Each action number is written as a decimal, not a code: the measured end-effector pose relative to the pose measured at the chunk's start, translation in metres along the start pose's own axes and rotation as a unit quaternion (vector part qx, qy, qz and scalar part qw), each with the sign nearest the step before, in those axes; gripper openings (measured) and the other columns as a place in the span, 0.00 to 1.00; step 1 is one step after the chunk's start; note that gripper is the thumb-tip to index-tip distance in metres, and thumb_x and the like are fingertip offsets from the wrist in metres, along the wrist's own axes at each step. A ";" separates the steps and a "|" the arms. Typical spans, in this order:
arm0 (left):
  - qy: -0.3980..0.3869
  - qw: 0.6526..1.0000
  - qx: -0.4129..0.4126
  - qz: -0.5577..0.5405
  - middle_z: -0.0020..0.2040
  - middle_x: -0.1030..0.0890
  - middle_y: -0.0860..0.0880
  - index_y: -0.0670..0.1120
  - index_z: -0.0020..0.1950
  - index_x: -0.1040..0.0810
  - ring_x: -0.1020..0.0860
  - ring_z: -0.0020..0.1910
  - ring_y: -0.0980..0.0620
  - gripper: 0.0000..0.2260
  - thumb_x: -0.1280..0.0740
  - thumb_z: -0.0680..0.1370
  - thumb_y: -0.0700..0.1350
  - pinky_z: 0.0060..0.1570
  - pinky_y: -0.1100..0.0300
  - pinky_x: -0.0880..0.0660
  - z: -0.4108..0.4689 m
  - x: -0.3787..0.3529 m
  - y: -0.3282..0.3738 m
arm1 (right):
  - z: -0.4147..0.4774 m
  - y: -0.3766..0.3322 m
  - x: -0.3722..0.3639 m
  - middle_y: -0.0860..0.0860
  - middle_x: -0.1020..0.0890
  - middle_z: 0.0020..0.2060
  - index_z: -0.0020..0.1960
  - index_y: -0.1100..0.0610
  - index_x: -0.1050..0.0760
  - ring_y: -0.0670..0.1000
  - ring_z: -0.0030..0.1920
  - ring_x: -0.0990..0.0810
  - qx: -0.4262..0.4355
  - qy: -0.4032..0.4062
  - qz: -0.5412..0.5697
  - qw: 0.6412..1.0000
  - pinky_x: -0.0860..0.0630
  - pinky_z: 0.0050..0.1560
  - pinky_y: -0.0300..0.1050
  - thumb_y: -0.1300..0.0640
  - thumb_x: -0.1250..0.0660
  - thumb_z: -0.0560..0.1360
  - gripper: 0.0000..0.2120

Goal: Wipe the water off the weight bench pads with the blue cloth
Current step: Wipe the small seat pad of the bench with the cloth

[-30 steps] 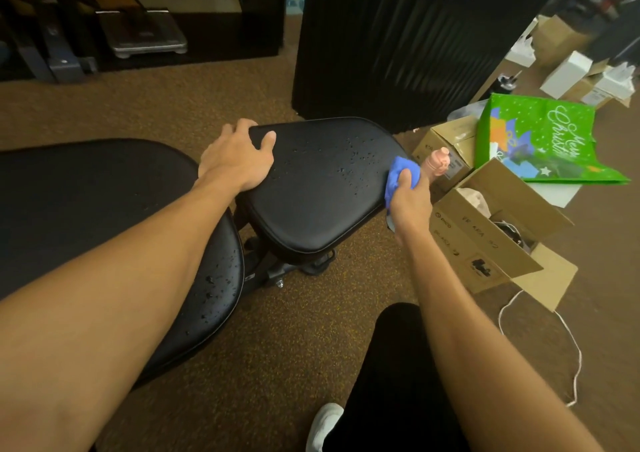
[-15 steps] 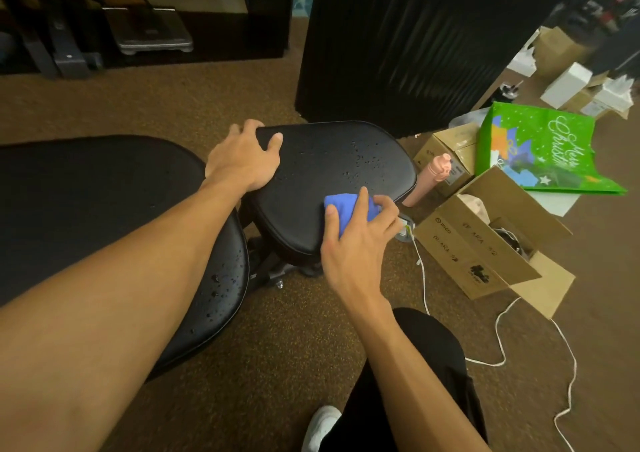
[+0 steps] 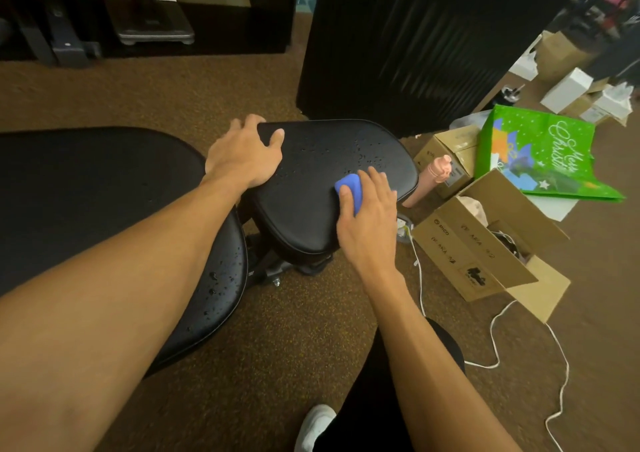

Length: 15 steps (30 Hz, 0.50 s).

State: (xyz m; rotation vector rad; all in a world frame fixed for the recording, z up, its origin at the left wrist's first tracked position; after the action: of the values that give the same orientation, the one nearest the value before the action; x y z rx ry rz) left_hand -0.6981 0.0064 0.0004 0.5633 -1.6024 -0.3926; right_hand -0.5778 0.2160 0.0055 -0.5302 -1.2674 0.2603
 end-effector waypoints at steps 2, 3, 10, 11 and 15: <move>-0.001 1.000 0.001 -0.003 0.76 0.29 0.43 0.54 0.81 0.35 0.27 0.73 0.37 0.27 0.45 0.86 0.66 0.67 0.42 0.29 0.000 0.000 0.000 | -0.011 -0.008 -0.003 0.50 0.38 0.83 0.83 0.54 0.37 0.49 0.85 0.48 0.048 -0.028 -0.002 0.998 0.57 0.83 0.47 0.42 0.43 0.87 0.28; -0.003 1.000 0.003 -0.005 0.75 0.29 0.43 0.54 0.81 0.35 0.26 0.72 0.37 0.27 0.45 0.86 0.66 0.67 0.42 0.29 0.000 0.000 0.000 | -0.020 -0.007 0.000 0.49 0.39 0.83 0.83 0.54 0.37 0.48 0.84 0.48 0.072 -0.042 -0.003 0.997 0.56 0.83 0.46 0.42 0.42 0.87 0.28; 0.004 1.000 0.006 -0.007 0.76 0.29 0.44 0.55 0.81 0.34 0.27 0.73 0.37 0.26 0.46 0.86 0.66 0.69 0.42 0.30 0.000 0.000 0.000 | 0.009 0.013 0.010 0.52 0.42 0.84 0.83 0.56 0.39 0.52 0.85 0.50 -0.028 -0.019 0.001 0.999 0.53 0.85 0.56 0.47 0.44 0.88 0.26; 0.005 1.000 0.007 -0.008 0.75 0.28 0.44 0.55 0.81 0.34 0.26 0.72 0.37 0.26 0.46 0.86 0.66 0.69 0.42 0.30 -0.001 -0.001 0.000 | 0.010 0.006 0.005 0.53 0.41 0.84 0.83 0.56 0.38 0.53 0.85 0.50 -0.011 -0.024 0.000 1.000 0.55 0.85 0.54 0.46 0.44 0.88 0.26; 0.010 1.000 0.011 -0.010 0.75 0.28 0.44 0.55 0.81 0.34 0.26 0.72 0.38 0.26 0.45 0.86 0.66 0.68 0.42 0.30 0.000 -0.001 -0.001 | -0.014 0.005 0.011 0.49 0.34 0.81 0.80 0.55 0.31 0.48 0.83 0.42 0.078 -0.047 0.023 0.996 0.52 0.84 0.47 0.44 0.40 0.86 0.25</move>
State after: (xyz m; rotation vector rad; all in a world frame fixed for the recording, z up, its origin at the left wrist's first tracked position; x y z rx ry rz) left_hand -0.6984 0.0060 -0.0007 0.5982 -1.5848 -0.3844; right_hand -0.5610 0.2224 0.0091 -0.4180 -1.3155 0.4234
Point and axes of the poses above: each hand's wrist, its own z-axis towards the middle knuckle, its own x-axis out of the back of the hand, y = z × x, the point moved 4 cm from there along z, towards the middle knuckle
